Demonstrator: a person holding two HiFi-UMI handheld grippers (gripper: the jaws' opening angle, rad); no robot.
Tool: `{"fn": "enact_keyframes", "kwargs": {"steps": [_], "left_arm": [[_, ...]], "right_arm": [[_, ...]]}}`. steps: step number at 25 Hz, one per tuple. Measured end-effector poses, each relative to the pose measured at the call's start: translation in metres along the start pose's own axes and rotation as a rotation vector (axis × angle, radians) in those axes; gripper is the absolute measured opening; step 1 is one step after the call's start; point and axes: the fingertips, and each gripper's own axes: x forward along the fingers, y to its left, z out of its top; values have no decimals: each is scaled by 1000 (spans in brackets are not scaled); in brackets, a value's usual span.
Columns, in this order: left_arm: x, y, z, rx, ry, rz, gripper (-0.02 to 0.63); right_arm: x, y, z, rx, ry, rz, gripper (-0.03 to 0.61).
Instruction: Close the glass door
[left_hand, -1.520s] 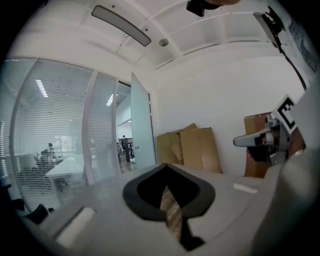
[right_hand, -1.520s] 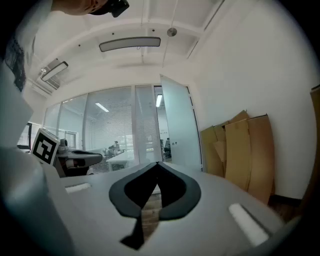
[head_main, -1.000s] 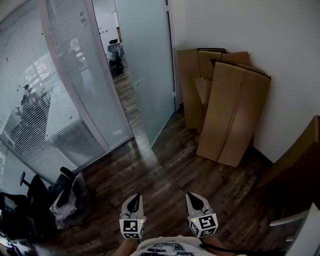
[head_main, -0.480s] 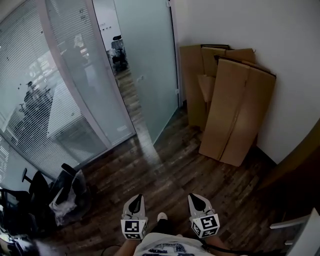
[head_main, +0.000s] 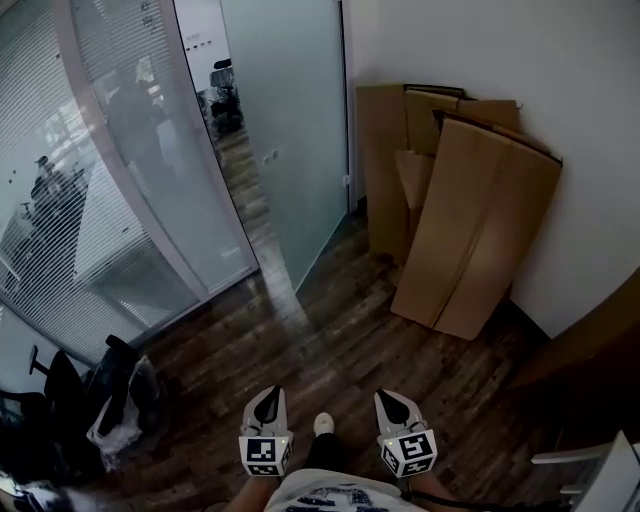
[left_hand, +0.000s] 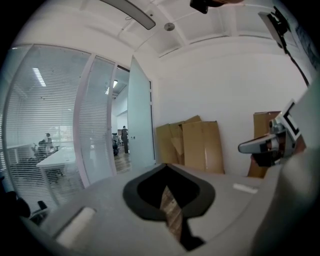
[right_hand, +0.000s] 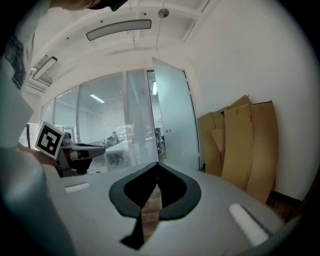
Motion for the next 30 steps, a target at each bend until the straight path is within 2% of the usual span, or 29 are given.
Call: {"fn": "enact_keyframes", "kwargs": {"steps": [3,10,17,24,30], "left_arm": [[34,21,14,2,11,1,2],[106,76,17,-8,19,-16,1],[154,122,29,0,20,-13,2],[185,133,25,-20,19,-19,0],[216,140,33,-28,22,15,1]], "right_arm": [[36,-7,12,-6,8,-5,8],[122,-13,35,-19,27,-3,8],[180,-21,53,-35,16,-27,8],[211,-36,65,-47,23,-32,8],[251,-53,66,-44,35,13,8]]}}
